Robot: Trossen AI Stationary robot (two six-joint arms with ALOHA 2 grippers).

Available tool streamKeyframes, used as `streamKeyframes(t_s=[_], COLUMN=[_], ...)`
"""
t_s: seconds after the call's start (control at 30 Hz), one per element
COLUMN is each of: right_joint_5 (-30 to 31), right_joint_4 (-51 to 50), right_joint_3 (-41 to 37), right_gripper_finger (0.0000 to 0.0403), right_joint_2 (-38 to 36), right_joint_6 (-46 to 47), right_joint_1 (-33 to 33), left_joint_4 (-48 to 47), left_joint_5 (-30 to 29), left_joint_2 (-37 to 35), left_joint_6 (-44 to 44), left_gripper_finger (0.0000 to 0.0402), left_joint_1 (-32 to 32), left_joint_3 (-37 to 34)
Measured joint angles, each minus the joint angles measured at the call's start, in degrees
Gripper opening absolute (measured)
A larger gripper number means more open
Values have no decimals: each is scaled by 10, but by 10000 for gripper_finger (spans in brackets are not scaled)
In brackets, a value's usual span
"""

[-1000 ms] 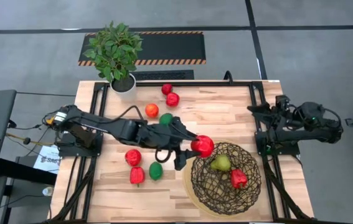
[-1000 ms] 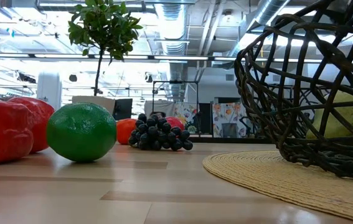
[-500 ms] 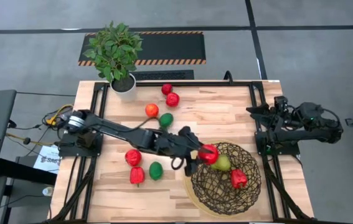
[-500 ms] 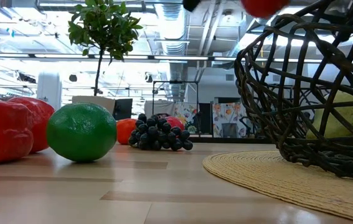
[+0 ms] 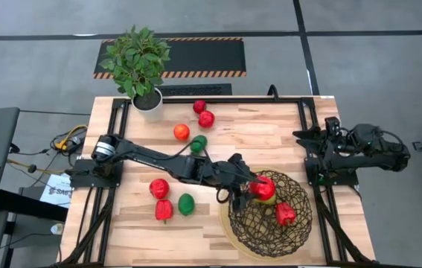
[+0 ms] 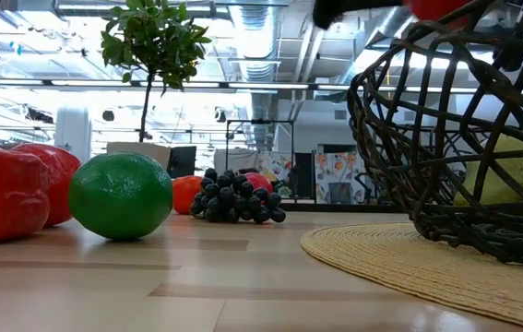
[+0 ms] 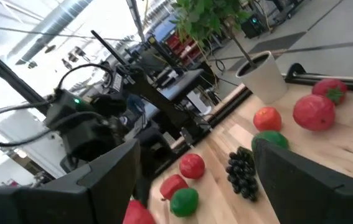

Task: Build produce basket
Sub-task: Put the bottom right red apple into the black wire basket

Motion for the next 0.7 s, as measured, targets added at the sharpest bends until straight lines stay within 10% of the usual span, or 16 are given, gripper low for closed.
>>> streamKeyframes(t_s=[0.7], right_joint_5=[0], right_joint_4=[-47], right_joint_3=[0], right_gripper_finger=[333], right_joint_2=[0], right_joint_6=[0], right_joint_1=[0], left_joint_4=[-54], left_joint_5=[8], left_joint_2=[40], left_joint_6=[28], left_gripper_finger=[351], left_joint_1=[-17], left_joint_3=[-2])
